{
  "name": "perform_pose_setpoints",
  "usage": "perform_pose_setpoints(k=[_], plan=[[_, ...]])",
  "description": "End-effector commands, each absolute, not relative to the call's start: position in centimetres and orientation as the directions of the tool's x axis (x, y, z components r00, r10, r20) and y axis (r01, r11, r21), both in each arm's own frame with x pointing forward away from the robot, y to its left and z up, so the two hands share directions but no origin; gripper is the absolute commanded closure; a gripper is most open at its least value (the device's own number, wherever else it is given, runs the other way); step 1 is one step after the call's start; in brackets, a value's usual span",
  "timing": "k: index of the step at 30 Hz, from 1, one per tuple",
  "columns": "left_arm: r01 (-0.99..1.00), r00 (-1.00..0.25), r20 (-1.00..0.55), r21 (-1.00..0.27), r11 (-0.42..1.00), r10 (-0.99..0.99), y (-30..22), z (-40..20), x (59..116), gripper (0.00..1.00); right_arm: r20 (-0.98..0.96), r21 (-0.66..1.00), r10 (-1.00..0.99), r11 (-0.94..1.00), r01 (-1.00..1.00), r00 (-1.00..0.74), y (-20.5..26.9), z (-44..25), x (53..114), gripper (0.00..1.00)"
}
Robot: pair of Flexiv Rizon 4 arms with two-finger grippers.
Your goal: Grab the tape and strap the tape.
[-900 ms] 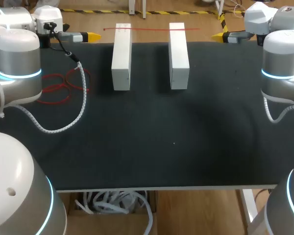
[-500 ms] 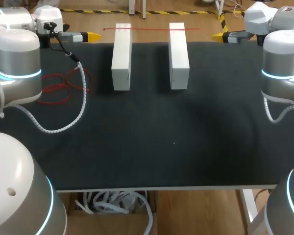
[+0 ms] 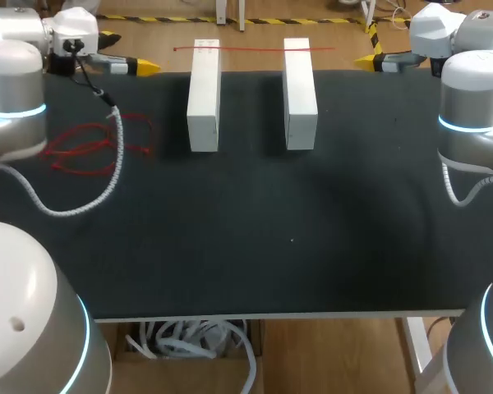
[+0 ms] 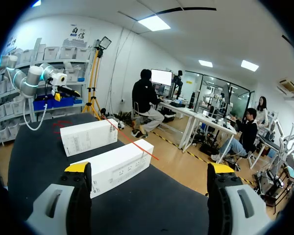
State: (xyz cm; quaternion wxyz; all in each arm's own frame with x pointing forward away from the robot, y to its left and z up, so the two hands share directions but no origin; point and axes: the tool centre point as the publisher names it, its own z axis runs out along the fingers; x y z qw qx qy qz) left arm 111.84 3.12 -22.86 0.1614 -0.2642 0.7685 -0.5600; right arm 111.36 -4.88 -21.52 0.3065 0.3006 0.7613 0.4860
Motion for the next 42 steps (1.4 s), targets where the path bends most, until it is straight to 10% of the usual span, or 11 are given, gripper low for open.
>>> perform_pose_setpoints(k=[1, 12, 21, 23, 30, 42], plan=[[-0.193, -0.914, 0.087, -0.952, 0.236, -0.395, 4.3, -23.7, 116.0, 0.00, -0.174, 0.924, 0.755, 0.346, 0.159, -0.632, -4.9, -21.6, 111.4, 0.00], [-0.090, -0.979, 0.035, -0.958, 0.272, -0.202, 1.7, -25.4, 121.8, 0.00, -0.174, 0.924, 0.755, 0.346, 0.159, -0.632, -4.9, -21.6, 111.4, 0.00], [-0.087, -0.985, 0.047, -0.967, 0.240, -0.166, 0.1, -26.3, 124.9, 0.43, -0.174, 0.924, 0.755, 0.346, 0.159, -0.632, -4.9, -21.6, 111.4, 0.00], [-0.089, -0.986, 0.052, -0.968, 0.234, -0.157, 0.0, -26.5, 125.2, 0.28, -0.174, 0.924, 0.755, 0.346, 0.159, -0.632, -4.9, -21.6, 111.4, 0.00], [-0.095, -0.986, 0.062, -0.972, 0.216, -0.152, -0.4, -27.3, 126.1, 0.47, -0.174, 0.924, 0.755, 0.346, 0.159, -0.632, -4.9, -21.6, 111.4, 0.00], [-0.108, -0.983, 0.081, -0.980, 0.168, -0.163, -1.4, -28.3, 126.6, 0.35, -0.174, 0.924, 0.755, 0.346, 0.159, -0.632, -4.9, -21.6, 111.4, 0.00]])
